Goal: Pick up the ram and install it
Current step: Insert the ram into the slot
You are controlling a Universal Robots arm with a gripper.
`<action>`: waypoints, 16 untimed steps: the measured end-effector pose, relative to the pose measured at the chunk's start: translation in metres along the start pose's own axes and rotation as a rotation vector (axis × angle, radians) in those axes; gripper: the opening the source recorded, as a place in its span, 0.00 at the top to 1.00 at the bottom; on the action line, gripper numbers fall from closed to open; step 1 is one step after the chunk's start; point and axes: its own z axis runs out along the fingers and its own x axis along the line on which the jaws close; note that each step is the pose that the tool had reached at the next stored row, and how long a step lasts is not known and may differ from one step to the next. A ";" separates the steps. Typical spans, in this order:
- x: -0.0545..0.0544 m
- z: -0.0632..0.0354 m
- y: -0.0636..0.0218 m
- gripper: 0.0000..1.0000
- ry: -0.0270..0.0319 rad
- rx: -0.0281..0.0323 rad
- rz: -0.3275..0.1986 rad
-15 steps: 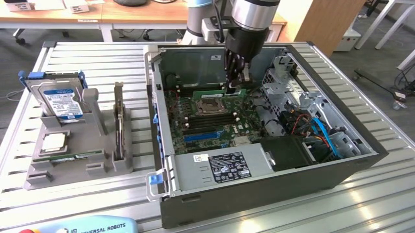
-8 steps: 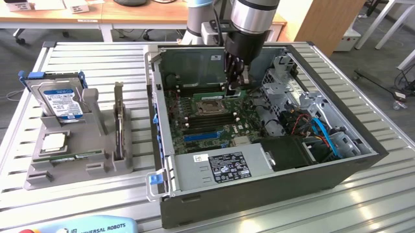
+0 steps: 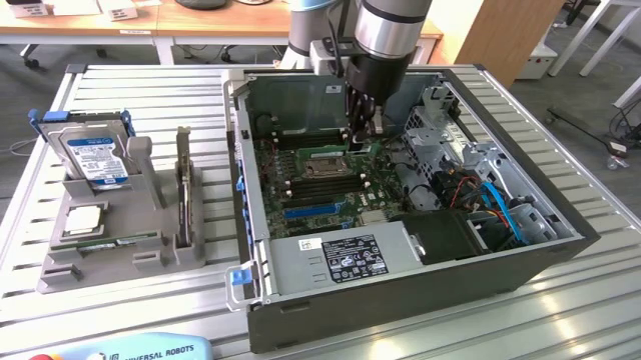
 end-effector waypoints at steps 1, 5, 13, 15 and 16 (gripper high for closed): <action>0.000 0.0008 0.0000 0.89 0.0000 0.0001 0.000; 0.000 0.0048 0.0002 0.89 -0.0001 0.0008 0.000; 0.000 0.0146 0.0004 0.89 0.0000 0.0016 0.000; 0.000 0.0166 0.0004 0.89 -0.0001 0.0016 0.000; 0.000 0.0175 0.0004 0.89 -0.0001 0.0016 0.000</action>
